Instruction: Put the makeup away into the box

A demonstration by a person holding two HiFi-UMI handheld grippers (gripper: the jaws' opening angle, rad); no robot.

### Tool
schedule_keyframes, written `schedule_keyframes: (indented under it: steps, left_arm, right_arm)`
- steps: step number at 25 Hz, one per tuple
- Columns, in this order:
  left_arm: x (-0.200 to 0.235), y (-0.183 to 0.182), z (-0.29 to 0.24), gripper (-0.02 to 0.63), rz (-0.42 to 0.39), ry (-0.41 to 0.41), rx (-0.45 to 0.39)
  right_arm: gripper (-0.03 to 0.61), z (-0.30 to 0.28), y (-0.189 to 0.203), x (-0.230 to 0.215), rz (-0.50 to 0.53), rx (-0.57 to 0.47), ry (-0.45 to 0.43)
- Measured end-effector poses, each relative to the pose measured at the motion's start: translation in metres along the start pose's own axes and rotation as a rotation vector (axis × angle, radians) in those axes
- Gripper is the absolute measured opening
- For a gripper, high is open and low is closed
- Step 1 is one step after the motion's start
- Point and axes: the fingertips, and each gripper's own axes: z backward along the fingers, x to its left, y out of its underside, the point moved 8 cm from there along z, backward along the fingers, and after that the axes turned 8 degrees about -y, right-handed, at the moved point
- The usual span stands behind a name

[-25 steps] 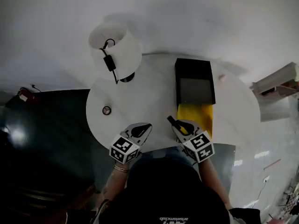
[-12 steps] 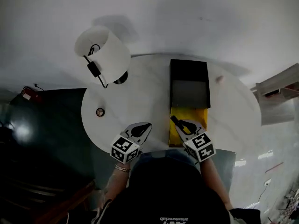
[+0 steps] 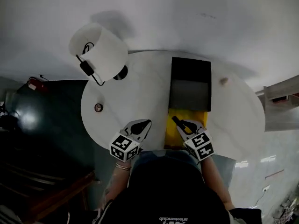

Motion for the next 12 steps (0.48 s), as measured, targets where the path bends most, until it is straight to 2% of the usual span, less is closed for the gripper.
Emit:
schedule_keyframes:
  steps: [12]
  left_arm:
    - [-0.015,0.005,-0.015,0.011,0.035,-0.056,0.024]
  right_arm:
    - [0.103,-0.015,0.01,-0.028,0.065,0.113,-0.068]
